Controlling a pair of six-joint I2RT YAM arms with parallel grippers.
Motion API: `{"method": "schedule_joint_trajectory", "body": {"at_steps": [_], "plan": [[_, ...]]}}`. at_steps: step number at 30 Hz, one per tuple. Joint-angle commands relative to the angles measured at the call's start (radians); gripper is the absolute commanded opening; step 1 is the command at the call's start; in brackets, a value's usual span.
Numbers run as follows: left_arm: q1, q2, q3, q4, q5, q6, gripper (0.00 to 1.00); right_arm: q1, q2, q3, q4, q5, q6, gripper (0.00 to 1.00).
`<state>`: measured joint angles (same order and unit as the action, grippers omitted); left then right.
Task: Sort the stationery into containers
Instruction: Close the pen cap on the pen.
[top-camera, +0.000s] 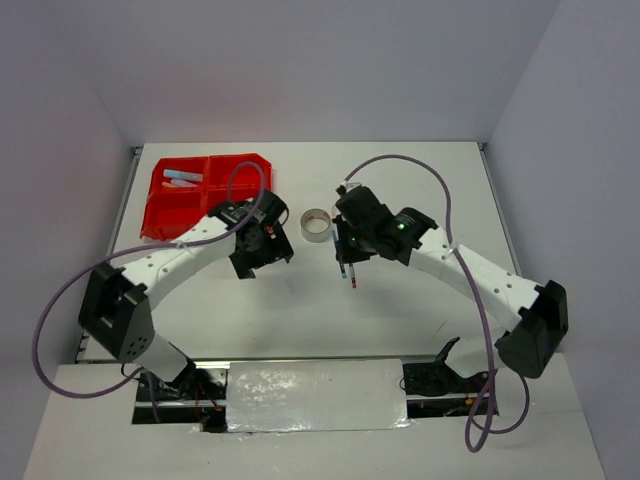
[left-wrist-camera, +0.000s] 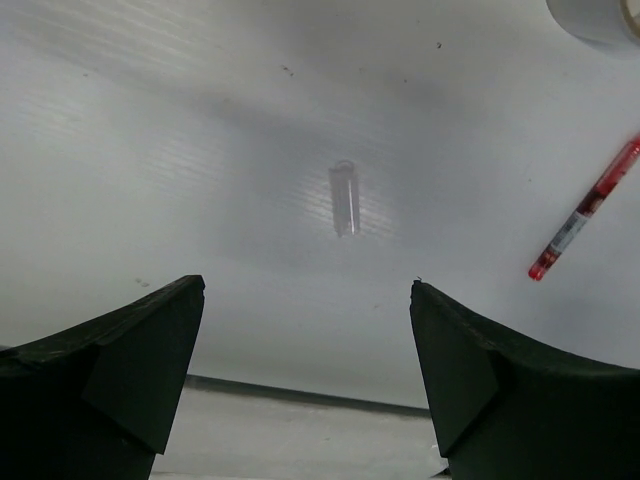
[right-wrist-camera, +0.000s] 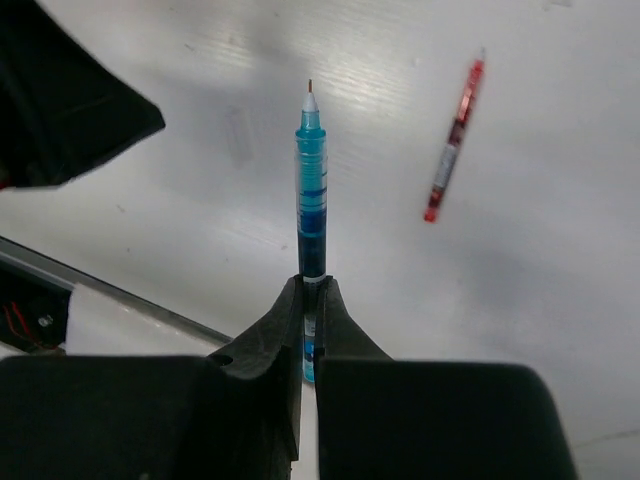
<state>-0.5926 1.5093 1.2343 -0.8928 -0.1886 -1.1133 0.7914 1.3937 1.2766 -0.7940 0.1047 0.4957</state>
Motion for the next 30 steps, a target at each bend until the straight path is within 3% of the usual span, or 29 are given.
{"method": "schedule_joint_trajectory", "body": {"at_steps": [1, 6, 15, 22, 26, 30], "plan": [[-0.039, 0.098, 0.06, -0.014, -0.068, -0.181, 0.96, -0.006, -0.074, -0.049, -0.126, 0.059, -0.005, 0.0], [-0.056, 0.23, 0.07, 0.052, -0.037, -0.212, 0.91, -0.006, -0.179, -0.1, -0.137, 0.049, -0.02, 0.0], [-0.141, 0.387, 0.116, 0.09, -0.015, -0.244, 0.86, -0.006, -0.211, -0.118, -0.123, -0.013, -0.104, 0.0], [-0.144, 0.384, 0.078, 0.072, -0.051, -0.267, 0.82, -0.006, -0.219, -0.097, -0.129, -0.039, -0.144, 0.0], [-0.144, 0.367, 0.045, 0.092, -0.063, -0.261, 0.71, -0.006, -0.213, -0.091, -0.114, -0.057, -0.144, 0.0], [-0.139, 0.381, 0.047, 0.114, -0.075, -0.243, 0.67, -0.006, -0.209, -0.086, -0.108, -0.079, -0.138, 0.0]]}}
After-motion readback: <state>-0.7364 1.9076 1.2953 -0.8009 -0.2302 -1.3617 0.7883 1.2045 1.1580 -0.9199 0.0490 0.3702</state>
